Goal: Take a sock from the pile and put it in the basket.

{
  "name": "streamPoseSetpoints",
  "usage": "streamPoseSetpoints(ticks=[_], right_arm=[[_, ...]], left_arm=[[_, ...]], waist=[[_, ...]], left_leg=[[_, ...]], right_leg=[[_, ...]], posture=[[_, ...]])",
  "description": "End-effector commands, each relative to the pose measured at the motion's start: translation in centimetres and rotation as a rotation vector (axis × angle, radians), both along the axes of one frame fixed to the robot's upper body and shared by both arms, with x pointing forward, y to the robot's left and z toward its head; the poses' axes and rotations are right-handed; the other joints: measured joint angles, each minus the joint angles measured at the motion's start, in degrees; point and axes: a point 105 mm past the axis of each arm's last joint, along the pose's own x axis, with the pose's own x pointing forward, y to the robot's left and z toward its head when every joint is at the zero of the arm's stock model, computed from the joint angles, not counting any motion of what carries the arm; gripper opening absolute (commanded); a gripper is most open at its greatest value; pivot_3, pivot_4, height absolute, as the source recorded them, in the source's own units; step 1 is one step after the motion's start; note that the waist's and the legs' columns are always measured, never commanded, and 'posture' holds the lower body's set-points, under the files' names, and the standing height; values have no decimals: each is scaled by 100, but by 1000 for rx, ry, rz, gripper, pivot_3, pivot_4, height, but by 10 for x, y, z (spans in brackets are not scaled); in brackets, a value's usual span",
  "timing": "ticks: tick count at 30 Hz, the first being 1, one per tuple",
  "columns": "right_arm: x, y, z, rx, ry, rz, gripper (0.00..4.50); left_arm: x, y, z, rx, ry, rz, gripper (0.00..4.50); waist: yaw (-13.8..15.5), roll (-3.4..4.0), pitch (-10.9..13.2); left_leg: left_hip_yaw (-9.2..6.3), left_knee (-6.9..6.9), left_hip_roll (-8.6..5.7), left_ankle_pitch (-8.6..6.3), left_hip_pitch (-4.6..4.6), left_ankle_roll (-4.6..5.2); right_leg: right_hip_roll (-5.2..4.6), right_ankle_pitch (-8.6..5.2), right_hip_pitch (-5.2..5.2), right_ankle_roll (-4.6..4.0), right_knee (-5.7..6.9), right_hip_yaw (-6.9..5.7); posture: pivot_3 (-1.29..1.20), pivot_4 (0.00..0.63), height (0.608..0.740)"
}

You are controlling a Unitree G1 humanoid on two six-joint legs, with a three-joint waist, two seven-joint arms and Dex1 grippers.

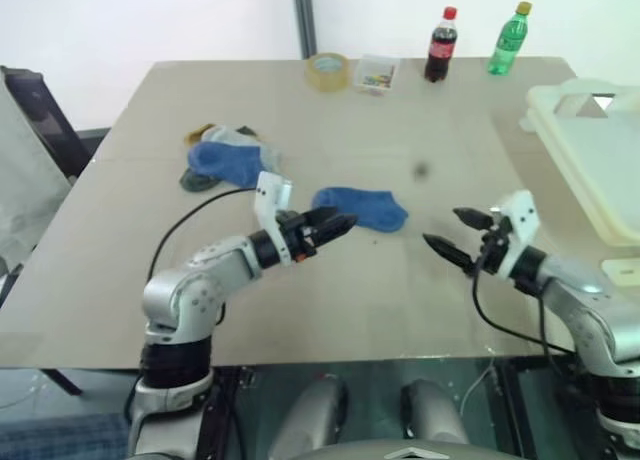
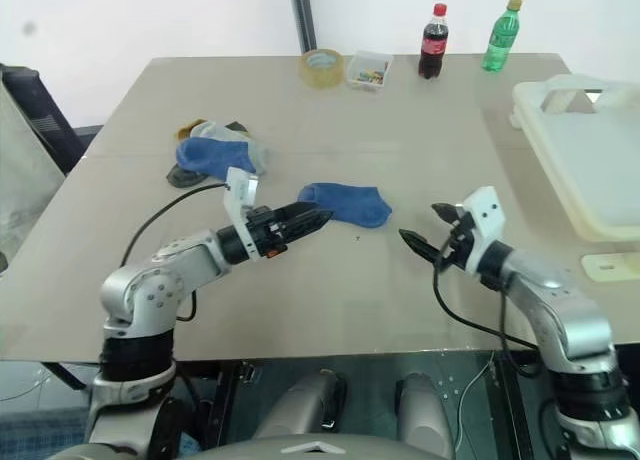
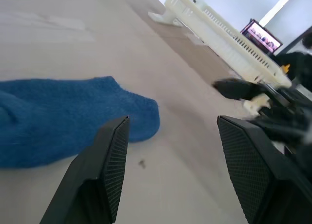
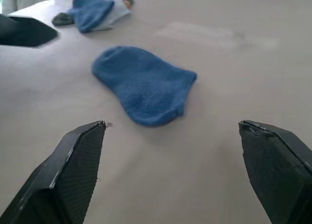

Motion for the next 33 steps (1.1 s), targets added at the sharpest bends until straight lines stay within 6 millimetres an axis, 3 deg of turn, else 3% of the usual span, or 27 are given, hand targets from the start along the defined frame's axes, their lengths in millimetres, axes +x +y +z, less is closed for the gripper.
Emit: streamPoseSetpoints(ticks=[1, 11, 12, 14, 15, 16, 19, 20, 25, 29, 33], right_arm=[[15, 19, -1, 66, 113, -25, 4500], [28, 56, -10, 64, 217, 21, 4500], [28, 56, -10, 63, 218, 19, 3961], [28, 55, -10, 63, 221, 15, 3303], [28, 54, -11, 61, 221, 15, 2675], [27, 54, -11, 60, 221, 14, 2383], [26, 50, -13, 48, 236, 1, 927], [26, 50, -14, 42, 238, -1, 728], [19, 46, -16, 1, 225, 24, 728], [-1, 39, -16, -47, 229, 124, 728], [-8, 25, -18, -61, 261, 117, 728]], left_arm=[[-7, 3, 14, 81, -212, 1, 3052], [-6, 11, 14, 101, -323, 89, 3052], [-5, 13, 14, 103, -328, 100, 3103], [-3, 16, 15, 105, -331, 112, 3103], [-3, 17, 14, 110, -332, 114, 3103], [-3, 17, 13, 113, -332, 116, 3103], [-2, 18, 11, 118, -331, 122, 3103], [-1, 18, 10, 119, -331, 123, 3103], [0, 16, 9, 120, -329, 121, 3103], [-2, 14, 2, 145, -310, 96, 3103], [-3, 15, -1, 151, -304, 100, 3103]], waist=[[-7, 3, 0], [-55, 3, 0], [-76, 4, 0], [-109, 3, 0], [-123, 4, 0], [-137, 4, 0], [-158, 4, 0], [-159, 4, 0], [-153, 5, -1], [-140, 5, -1], [-157, 4, -1]], left_leg=[[3, -7, 0, 0, 0, 0], [7, -45, 1, 1, -2, 0], [7, -47, 3, 1, -2, 0], [7, -49, 3, 1, -3, -1], [7, -49, 3, 1, -4, 0], [8, -49, 3, 1, -4, 0], [9, -49, 3, 1, -4, -1], [9, -49, 4, 2, -4, -1], [11, -49, 5, 2, -4, -2], [10, -49, 5, 2, -6, -2], [11, -50, 5, 2, -7, -1]], right_leg=[[-2, 1, -2, -2, -2, 3], [-1, 9, -16, -9, -30, 3], [0, 9, -18, -10, -30, 2], [1, 9, -23, -10, -30, 2], [1, 9, -24, -10, -30, 3], [1, 9, -24, -9, -30, 3], [2, 9, -26, -9, -27, 5], [3, 9, -27, -9, -26, 5], [5, 9, -30, -10, -23, 8], [5, 9, -30, -10, -25, 6], [4, 9, -29, -10, -28, 8]], posture=[[0, 150, 740], [0, 150, 740], [0, 150, 740], [0, 150, 740], [0, 150, 740], [0, 150, 740], [0, 150, 740], [0, 150, 740], [0, 150, 740], [0, 150, 740], [0, 150, 740]])
